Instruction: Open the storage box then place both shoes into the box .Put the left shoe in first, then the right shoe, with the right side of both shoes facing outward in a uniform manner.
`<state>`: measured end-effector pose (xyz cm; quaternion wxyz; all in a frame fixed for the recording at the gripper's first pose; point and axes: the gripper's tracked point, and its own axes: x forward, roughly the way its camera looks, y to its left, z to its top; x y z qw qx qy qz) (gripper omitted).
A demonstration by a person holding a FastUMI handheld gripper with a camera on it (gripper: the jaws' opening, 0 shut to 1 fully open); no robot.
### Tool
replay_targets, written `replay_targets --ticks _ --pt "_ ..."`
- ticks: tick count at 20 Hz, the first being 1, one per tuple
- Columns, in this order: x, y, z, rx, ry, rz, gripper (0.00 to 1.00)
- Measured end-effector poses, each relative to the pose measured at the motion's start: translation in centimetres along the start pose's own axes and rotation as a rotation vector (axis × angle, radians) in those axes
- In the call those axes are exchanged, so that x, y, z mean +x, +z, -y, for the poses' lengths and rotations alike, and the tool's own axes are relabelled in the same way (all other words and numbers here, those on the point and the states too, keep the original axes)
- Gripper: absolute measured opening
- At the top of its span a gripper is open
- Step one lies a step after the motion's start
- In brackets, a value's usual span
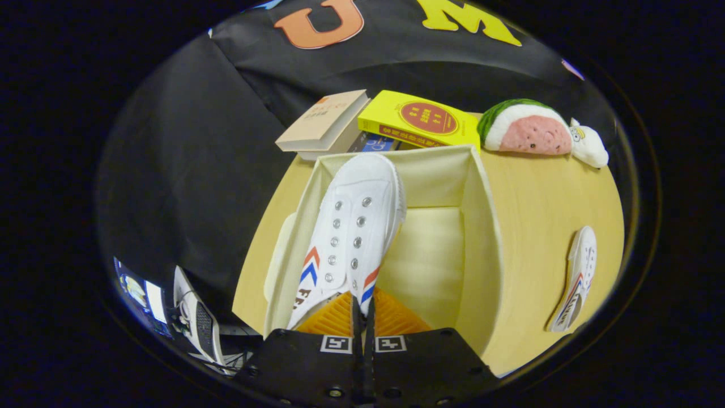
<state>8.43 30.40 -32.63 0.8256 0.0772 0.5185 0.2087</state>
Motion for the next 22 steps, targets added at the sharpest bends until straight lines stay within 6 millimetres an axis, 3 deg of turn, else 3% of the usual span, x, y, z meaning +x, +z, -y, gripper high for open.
replay_targets --ticks 8,14,15,16,20,22 --pt "6.0 -2.1 0.2 0.012 -0.125 -0.166 0.00" --pt "6.5 -2.5 0.3 -0.074 -0.126 -0.237 0.05" --pt "5.9 -2.3 0.2 -0.085 -0.119 -0.243 0.13" --pt "5.5 -2.4 -0.1 -0.087 -0.098 -0.245 0.15" --pt "1.8 -2.2 0.5 -0.106 -0.090 -0.245 0.77" --pt "-0.4 -1.7 0.5 -0.116 -0.058 -0.216 0.89"
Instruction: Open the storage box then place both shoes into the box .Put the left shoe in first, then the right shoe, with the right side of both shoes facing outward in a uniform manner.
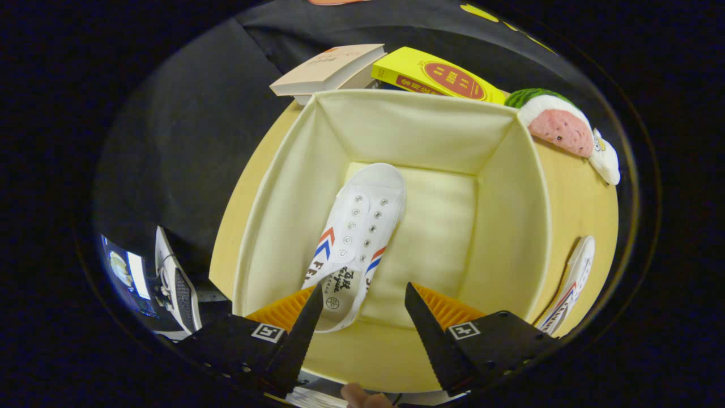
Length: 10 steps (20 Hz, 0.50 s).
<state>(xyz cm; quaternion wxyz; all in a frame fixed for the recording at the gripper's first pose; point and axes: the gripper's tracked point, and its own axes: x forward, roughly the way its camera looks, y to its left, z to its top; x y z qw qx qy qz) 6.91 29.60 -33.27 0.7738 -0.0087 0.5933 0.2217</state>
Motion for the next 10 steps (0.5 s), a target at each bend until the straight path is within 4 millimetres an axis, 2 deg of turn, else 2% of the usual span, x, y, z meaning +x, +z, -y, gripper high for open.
replay_targets --ticks 1,5,8,10 --pt "-1.2 -0.1 0.2 0.008 0.023 0.022 0.95" --pt "-7.0 -0.6 1.4 0.038 0.112 0.116 0.96" --pt "-10.3 -1.9 4.9 0.060 0.128 0.155 0.96" --pt "-11.2 -2.7 8.7 0.082 0.098 0.173 0.96"
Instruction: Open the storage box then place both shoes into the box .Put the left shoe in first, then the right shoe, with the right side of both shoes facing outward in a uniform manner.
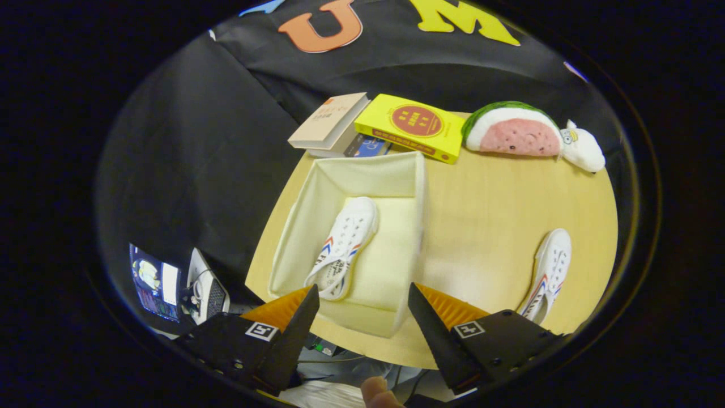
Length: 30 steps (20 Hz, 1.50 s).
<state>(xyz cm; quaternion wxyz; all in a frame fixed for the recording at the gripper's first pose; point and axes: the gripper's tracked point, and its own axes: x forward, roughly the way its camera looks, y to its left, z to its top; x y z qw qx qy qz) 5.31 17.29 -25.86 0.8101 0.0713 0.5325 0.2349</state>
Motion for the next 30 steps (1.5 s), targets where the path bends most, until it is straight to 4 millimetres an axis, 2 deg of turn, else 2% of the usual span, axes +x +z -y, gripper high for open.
replay_targets --ticks 8,13,16,20,24,26,30 --pt "-0.6 -2.6 15.0 0.101 -0.133 -0.039 0.96" --pt "-0.3 -4.5 22.4 0.165 -0.204 -0.091 0.96" --pt "0.0 -5.8 26.2 0.165 -0.270 -0.116 0.96" --pt "0.8 -8.0 29.4 0.108 -0.318 -0.172 0.96" --pt "2.5 -8.8 32.2 0.040 -0.407 -0.187 0.96" --pt "3.0 -8.5 33.9 -0.015 -0.501 -0.170 0.96" --pt "3.9 -8.2 33.9 -0.051 -0.506 -0.143 0.91"
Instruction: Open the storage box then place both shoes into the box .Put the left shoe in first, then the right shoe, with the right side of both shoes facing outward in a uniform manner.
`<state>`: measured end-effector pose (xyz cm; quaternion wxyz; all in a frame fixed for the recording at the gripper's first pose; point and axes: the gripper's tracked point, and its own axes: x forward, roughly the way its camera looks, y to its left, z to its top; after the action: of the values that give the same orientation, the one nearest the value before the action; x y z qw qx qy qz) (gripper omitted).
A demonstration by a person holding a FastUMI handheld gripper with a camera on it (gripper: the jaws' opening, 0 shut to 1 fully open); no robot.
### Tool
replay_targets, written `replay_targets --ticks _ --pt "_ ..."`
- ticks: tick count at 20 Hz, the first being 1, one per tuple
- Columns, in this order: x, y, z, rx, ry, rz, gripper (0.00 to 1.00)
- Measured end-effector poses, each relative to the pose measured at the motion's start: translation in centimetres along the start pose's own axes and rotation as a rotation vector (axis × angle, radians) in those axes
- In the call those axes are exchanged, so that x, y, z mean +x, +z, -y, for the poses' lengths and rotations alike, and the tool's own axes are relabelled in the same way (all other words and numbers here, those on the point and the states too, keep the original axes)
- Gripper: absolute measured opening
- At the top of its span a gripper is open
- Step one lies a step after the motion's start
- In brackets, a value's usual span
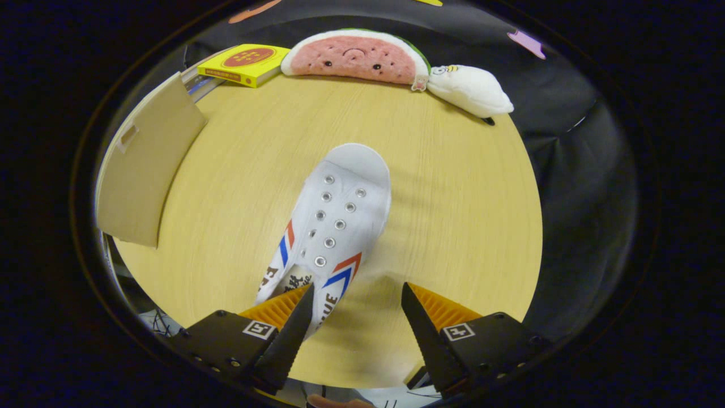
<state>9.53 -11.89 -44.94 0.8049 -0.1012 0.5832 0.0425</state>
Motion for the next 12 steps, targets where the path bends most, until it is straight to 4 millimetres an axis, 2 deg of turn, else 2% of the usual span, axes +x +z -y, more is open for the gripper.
replay_targets --ticks 1,6,7,8,9,12 --pt "0.3 -0.1 -0.3 0.013 0.015 -0.008 0.87" --pt "1.1 -0.1 -2.5 0.147 0.223 -0.074 0.48" --pt "0.9 0.3 -2.8 0.178 0.239 -0.067 0.21" --pt "1.3 0.1 -2.2 0.177 0.225 -0.077 0.22" --pt "1.4 -0.2 -1.9 0.204 0.229 -0.095 0.05" --pt "0.9 -0.1 -1.9 0.255 0.301 -0.089 0.02"
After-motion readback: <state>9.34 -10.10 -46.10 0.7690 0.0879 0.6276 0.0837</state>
